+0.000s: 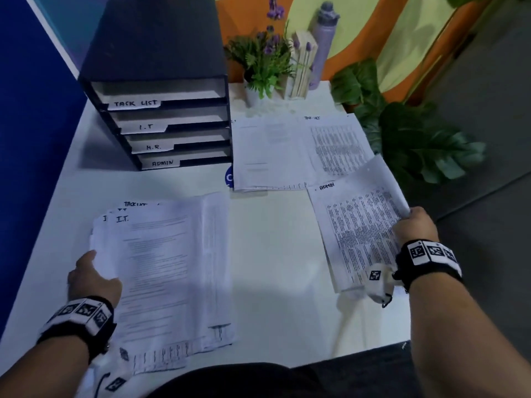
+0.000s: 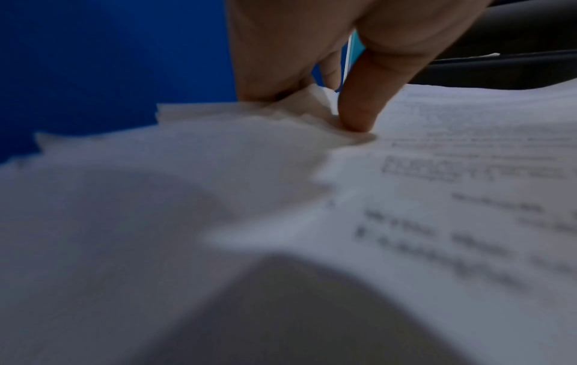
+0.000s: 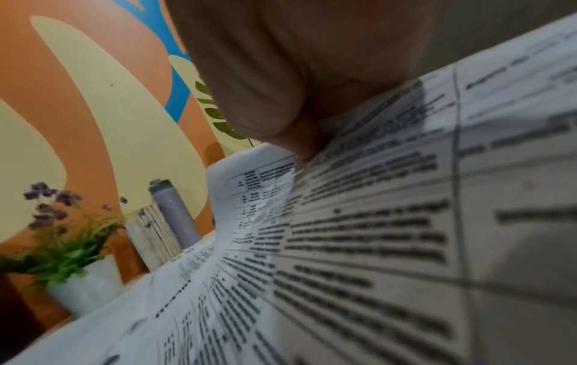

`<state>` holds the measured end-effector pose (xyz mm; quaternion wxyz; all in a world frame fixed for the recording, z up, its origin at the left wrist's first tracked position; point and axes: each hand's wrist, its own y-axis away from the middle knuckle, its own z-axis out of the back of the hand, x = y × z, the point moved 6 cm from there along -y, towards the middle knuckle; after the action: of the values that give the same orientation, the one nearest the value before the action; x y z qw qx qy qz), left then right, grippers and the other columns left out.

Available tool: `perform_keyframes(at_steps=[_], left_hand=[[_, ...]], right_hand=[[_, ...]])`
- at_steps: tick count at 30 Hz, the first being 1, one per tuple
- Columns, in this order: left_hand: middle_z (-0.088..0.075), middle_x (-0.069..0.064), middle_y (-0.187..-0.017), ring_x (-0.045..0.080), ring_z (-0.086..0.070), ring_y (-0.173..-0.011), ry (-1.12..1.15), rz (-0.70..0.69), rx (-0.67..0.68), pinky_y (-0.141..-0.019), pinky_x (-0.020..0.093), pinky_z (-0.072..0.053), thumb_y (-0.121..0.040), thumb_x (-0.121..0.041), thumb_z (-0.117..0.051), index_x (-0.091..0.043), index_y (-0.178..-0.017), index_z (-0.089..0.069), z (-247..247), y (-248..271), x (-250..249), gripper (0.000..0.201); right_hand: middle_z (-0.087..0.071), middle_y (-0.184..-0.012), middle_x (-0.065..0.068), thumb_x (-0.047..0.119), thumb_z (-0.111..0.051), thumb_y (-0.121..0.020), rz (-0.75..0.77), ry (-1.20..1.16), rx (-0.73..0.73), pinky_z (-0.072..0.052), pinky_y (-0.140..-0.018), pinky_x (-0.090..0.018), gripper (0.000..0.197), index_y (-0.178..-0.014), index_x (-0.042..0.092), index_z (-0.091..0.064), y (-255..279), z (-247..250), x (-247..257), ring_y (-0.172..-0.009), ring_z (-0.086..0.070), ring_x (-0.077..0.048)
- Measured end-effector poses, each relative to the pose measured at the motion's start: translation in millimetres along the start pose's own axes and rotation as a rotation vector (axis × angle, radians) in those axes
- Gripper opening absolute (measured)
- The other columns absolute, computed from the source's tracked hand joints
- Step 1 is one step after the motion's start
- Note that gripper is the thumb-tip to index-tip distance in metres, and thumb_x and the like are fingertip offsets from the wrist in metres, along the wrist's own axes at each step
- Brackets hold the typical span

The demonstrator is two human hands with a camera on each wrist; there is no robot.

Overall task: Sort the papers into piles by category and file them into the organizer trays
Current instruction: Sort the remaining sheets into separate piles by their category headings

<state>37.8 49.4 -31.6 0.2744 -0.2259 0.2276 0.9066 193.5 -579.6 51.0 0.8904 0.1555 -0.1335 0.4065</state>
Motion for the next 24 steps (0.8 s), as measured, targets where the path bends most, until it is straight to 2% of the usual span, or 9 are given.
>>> perform_keyframes(at_steps=[3,5,8,11,15,18,20,22,24], left_hand=[[-0.035,0.028,-0.145,0.047,-0.043,-0.125,-0.055,0.019,0.018,-0.107,0.051,-0.037,-0.091,-0.018,-0.057,-0.012,-0.148,-0.032,-0.2,-1.4,-2.4,0.062],[-0.034,0.028,-0.145,0.047,-0.043,-0.125,-0.084,0.037,0.034,-0.107,0.051,-0.037,-0.091,-0.019,-0.056,-0.012,-0.148,-0.031,-1.1,-2.6,-3.4,0.062],[-0.036,0.029,-0.143,0.048,-0.046,-0.121,-0.102,0.064,0.036,-0.105,0.051,-0.039,-0.094,-0.028,-0.051,-0.011,-0.147,-0.034,0.6,-1.3,-4.2,0.058],[-0.039,0.028,-0.142,0.047,-0.049,-0.118,-0.080,0.068,0.040,-0.102,0.050,-0.042,-0.092,-0.028,-0.056,-0.011,-0.147,-0.034,2.4,-1.0,-4.8,0.062],[-0.062,0.015,-0.119,0.036,-0.061,-0.094,0.017,0.080,0.076,-0.089,0.045,-0.051,-0.078,-0.069,-0.052,-0.021,-0.131,-0.048,5.2,-3.4,1.1,0.072],[-0.053,0.008,-0.136,0.032,-0.057,-0.113,0.129,0.161,0.099,-0.100,0.038,-0.042,-0.081,-0.032,-0.072,-0.029,-0.143,-0.032,12.3,-2.0,9.6,0.074],[-0.046,0.009,-0.144,0.030,-0.050,-0.123,0.193,0.207,0.119,-0.099,0.032,-0.037,-0.084,-0.006,-0.066,-0.026,-0.148,-0.027,15.8,-2.6,13.3,0.078],[-0.048,0.010,-0.142,0.031,-0.052,-0.121,0.217,0.215,0.142,-0.098,0.032,-0.039,-0.084,-0.001,-0.063,-0.023,-0.148,-0.031,19.0,-6.1,18.1,0.075],[-0.053,0.008,-0.138,0.029,-0.057,-0.113,0.198,0.183,0.202,-0.099,0.036,-0.045,-0.079,-0.006,-0.068,-0.020,-0.143,-0.040,20.6,-8.4,23.4,0.072]], right_hand=[[-0.043,-0.133,-0.020,0.015,-0.057,-0.083,0.046,0.197,-0.165,-0.033,-0.099,-0.057,0.054,-0.135,0.016,-0.041,0.7,5.5,1.1,-0.121,-0.041,-0.042],[-0.035,-0.139,-0.017,0.015,-0.065,-0.078,0.167,0.270,-0.135,-0.031,-0.100,-0.055,0.069,-0.141,0.022,-0.035,13.4,-6.8,17.0,-0.123,-0.035,-0.040],[-0.033,-0.144,-0.006,0.030,-0.063,-0.083,0.331,0.359,0.116,-0.032,-0.101,-0.052,0.060,-0.138,0.037,-0.039,44.3,-54.5,34.9,-0.128,-0.034,-0.034],[-0.028,-0.145,-0.001,0.041,-0.063,-0.082,0.332,0.405,0.349,-0.037,-0.098,-0.058,0.049,-0.126,0.042,-0.041,64.7,-92.4,33.0,-0.131,-0.029,-0.032],[-0.028,-0.140,-0.001,0.030,-0.060,-0.080,0.291,0.330,0.353,-0.042,-0.093,-0.058,0.031,-0.104,0.039,-0.042,66.6,-88.6,28.9,-0.128,-0.028,-0.031],[-0.030,-0.141,-0.004,0.030,-0.058,-0.080,0.313,0.302,0.333,-0.041,-0.098,-0.056,0.040,-0.118,0.035,-0.044,73.8,-84.3,41.6,-0.129,-0.031,-0.031],[-0.037,-0.140,-0.011,0.037,-0.055,-0.084,0.413,0.290,0.355,-0.041,-0.101,-0.052,0.050,-0.132,0.025,-0.048,90.2,-92.8,66.5,-0.129,-0.037,-0.034],[-0.051,-0.126,-0.016,0.043,-0.051,-0.083,0.555,0.103,0.434,-0.045,-0.099,-0.046,0.052,-0.129,0.018,-0.056,119.9,-109.9,99.2,-0.118,-0.051,-0.036],[-0.059,-0.114,-0.012,0.031,-0.058,-0.089,0.652,-0.070,0.596,-0.046,-0.097,-0.036,0.035,-0.120,0.015,-0.063,162.6,-130.6,128.9,-0.107,-0.060,-0.030]])
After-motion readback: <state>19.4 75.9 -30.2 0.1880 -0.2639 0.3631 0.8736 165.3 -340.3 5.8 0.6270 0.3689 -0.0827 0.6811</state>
